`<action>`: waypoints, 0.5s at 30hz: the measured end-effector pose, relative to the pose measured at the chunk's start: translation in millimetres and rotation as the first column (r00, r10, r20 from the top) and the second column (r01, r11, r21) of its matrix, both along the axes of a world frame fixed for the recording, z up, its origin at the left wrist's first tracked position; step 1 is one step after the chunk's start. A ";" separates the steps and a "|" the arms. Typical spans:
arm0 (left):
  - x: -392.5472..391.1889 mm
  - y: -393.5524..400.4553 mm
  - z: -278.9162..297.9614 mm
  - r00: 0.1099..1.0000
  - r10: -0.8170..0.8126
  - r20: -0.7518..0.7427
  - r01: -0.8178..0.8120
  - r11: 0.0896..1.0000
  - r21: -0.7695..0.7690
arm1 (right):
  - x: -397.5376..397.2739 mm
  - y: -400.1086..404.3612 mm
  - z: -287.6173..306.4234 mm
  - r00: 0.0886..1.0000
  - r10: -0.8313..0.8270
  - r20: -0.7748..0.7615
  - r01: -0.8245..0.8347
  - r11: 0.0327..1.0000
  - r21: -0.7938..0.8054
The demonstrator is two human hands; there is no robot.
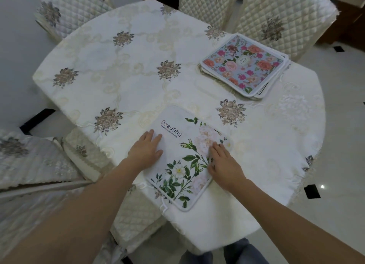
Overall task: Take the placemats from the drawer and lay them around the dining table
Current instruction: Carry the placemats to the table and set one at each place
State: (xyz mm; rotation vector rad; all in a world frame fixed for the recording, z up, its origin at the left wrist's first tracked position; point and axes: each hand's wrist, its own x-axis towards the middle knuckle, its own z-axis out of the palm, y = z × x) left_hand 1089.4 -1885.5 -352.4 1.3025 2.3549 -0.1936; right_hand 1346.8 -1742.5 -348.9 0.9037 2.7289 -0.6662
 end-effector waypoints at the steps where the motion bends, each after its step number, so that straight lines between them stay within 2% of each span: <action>1: 3.3 -10.8 -1.1 1.000 0.011 -0.003 -0.011 1.000 0.000 | 2.6 -7.9 -0.6 1.000 0.009 -0.007 -0.009 1.000 0.003; 7: 19.6 -63.8 -1.9 0.998 0.058 0.034 -0.059 0.997 0.045 | 14.8 -61.8 1.1 0.996 0.082 -0.034 -0.082 0.997 0.001; 11: 33.3 -93.3 -3.7 0.998 0.059 0.023 -0.061 0.995 0.079 | 22.8 -97.9 3.1 0.983 0.152 -0.108 -0.149 0.988 0.031; 15: 50.5 -115.8 -9.3 0.994 0.103 0.038 -0.106 0.989 0.105 | 28.5 -123.5 3.9 0.971 0.218 -0.095 -0.212 0.975 0.065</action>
